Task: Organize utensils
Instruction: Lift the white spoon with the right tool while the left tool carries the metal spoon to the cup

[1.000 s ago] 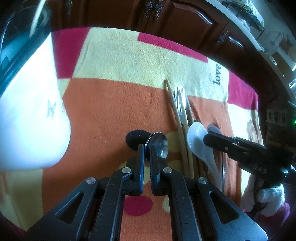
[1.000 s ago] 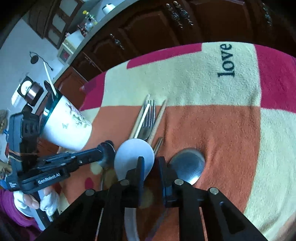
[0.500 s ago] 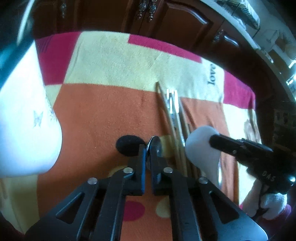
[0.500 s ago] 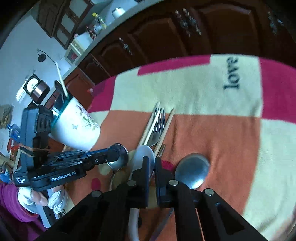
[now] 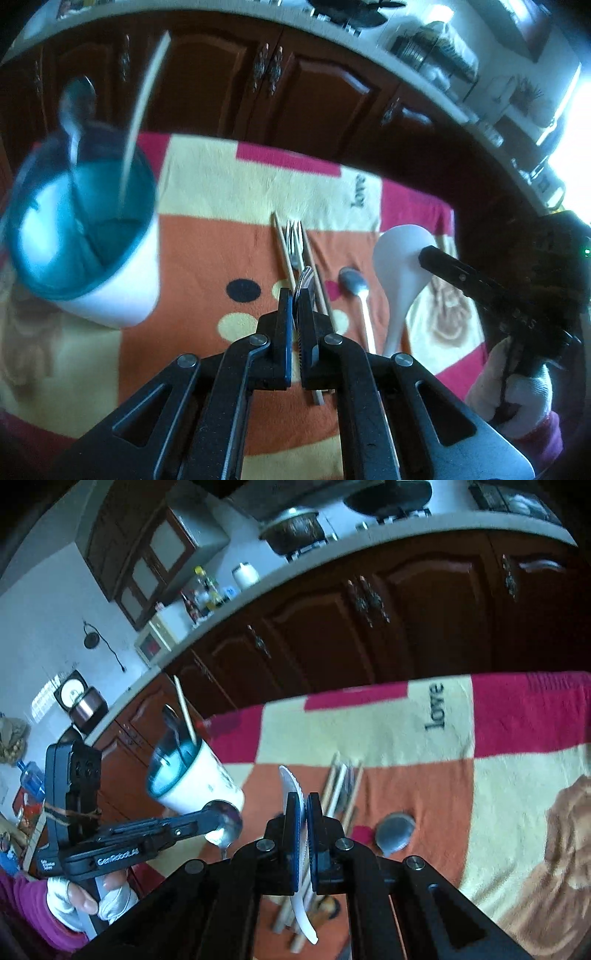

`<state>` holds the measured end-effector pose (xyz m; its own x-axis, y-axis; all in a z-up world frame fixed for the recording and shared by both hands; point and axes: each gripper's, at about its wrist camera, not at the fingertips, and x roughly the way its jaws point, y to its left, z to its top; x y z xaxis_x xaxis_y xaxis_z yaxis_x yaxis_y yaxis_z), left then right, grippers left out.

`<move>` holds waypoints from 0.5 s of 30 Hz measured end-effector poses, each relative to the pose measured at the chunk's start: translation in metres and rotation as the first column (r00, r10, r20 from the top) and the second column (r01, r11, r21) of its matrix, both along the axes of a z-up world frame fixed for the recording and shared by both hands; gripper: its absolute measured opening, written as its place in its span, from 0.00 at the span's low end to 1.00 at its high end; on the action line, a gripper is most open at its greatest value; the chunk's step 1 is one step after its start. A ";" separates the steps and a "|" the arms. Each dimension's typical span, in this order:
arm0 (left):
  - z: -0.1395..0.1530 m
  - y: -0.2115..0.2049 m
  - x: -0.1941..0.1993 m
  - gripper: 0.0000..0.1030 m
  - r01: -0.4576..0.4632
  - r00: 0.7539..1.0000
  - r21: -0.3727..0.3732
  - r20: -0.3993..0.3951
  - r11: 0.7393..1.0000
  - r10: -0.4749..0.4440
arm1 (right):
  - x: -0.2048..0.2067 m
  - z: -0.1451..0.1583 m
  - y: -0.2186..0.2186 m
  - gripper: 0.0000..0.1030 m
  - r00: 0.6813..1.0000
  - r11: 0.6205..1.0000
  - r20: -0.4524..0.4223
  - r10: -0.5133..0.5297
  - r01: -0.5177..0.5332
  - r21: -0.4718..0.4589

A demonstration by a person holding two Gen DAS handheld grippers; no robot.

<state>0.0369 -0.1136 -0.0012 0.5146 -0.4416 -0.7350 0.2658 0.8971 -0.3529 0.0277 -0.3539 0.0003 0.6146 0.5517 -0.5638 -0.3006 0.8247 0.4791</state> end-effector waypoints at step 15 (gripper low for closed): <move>0.079 0.065 -0.027 0.01 -0.083 0.982 0.018 0.175 0.996 0.078 | -0.003 0.078 0.082 0.03 0.988 0.998 0.144 0.053 -0.058 0.031</move>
<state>0.0103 -0.0486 0.0780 0.6685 -0.3758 -0.6417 0.2477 0.9262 -0.2844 0.0247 -0.2715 0.0778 0.6554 0.6053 -0.4518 -0.4135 0.7881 0.4559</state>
